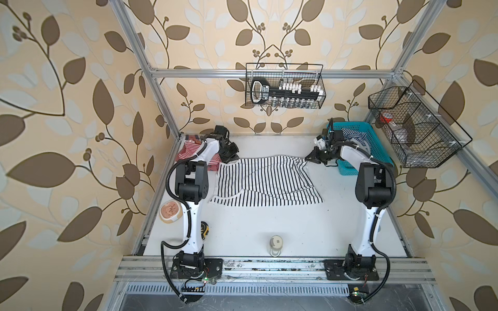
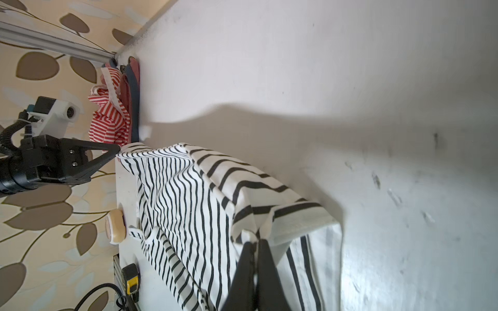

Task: Fold and stack tank tops
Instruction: Fold the tank top at the center of the table.

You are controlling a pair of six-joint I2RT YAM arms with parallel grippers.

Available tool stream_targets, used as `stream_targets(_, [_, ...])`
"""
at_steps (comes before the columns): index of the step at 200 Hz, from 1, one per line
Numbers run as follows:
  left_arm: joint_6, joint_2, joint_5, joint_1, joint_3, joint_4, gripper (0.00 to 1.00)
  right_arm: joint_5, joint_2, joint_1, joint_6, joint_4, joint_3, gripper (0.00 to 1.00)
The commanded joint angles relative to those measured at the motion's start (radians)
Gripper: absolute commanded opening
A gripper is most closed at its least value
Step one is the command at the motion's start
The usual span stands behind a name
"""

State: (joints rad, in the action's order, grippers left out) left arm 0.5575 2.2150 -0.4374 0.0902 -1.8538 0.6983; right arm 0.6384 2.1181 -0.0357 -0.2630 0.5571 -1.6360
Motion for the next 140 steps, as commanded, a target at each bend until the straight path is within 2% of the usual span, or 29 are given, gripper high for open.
stream_targets(1, [-0.012,-0.11,0.006,-0.006,0.056,-0.046,0.0,-0.012,-0.076,-0.007,0.036,-0.018,0.045,0.0])
stream_targets(86, [-0.002,-0.249,0.01,-0.006,0.234,-0.08,0.0,-0.062,-0.185,-0.034,0.108,0.039,0.15,0.0])
stream_targets(140, [-0.007,-0.297,0.009,-0.001,0.35,-0.091,0.0,-0.07,-0.224,-0.032,0.12,0.023,0.294,0.0])
